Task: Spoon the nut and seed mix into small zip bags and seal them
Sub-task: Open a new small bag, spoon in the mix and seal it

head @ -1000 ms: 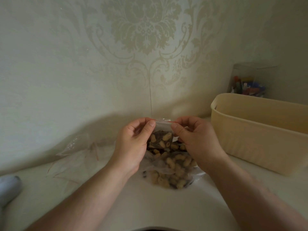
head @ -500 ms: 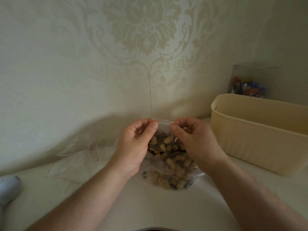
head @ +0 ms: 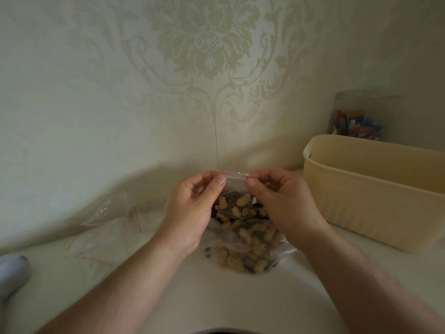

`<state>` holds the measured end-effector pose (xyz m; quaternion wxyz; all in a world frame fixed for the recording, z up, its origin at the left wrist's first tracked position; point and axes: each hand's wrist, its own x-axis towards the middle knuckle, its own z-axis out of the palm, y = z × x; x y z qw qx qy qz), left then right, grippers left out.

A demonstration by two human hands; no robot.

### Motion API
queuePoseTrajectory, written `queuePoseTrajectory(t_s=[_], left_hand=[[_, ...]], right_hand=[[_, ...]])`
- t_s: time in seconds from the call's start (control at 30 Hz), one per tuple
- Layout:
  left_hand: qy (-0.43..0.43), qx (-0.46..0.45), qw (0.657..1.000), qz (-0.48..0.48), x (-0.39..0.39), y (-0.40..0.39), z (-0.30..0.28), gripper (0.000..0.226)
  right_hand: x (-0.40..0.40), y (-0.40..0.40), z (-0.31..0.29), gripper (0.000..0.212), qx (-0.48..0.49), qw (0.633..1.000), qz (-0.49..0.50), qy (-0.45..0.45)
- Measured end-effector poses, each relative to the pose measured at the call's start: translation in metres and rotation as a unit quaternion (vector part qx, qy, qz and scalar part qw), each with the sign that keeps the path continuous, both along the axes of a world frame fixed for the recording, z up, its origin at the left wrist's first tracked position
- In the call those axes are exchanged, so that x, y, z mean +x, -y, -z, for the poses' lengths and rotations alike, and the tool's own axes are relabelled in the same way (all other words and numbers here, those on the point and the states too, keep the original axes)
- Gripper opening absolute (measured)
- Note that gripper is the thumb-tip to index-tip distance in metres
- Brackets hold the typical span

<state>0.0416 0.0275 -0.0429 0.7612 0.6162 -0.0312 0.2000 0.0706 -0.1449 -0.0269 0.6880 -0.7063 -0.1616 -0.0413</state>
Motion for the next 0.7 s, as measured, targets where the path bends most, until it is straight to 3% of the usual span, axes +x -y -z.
queuePoseTrajectory(t_s=[0.33, 0.5, 0.7], left_hand=[[-0.007, 0.024, 1.0, -0.009, 0.0012, -0.0011, 0.0028, 0.002], [-0.002, 0.016, 0.999, 0.028, -0.001, -0.0002, 0.0013, 0.008], [0.008, 0.022, 1.0, 0.004, -0.0011, 0.0007, 0.0021, 0.01]], right_hand=[[0.0, -0.0014, 0.0006, 0.016, -0.022, 0.999, -0.001, 0.024], [-0.0006, -0.0001, 0.0, 0.021, -0.007, 0.999, -0.026, 0.02], [-0.0035, -0.0015, -0.0005, 0.019, 0.005, 0.999, -0.048, 0.021]])
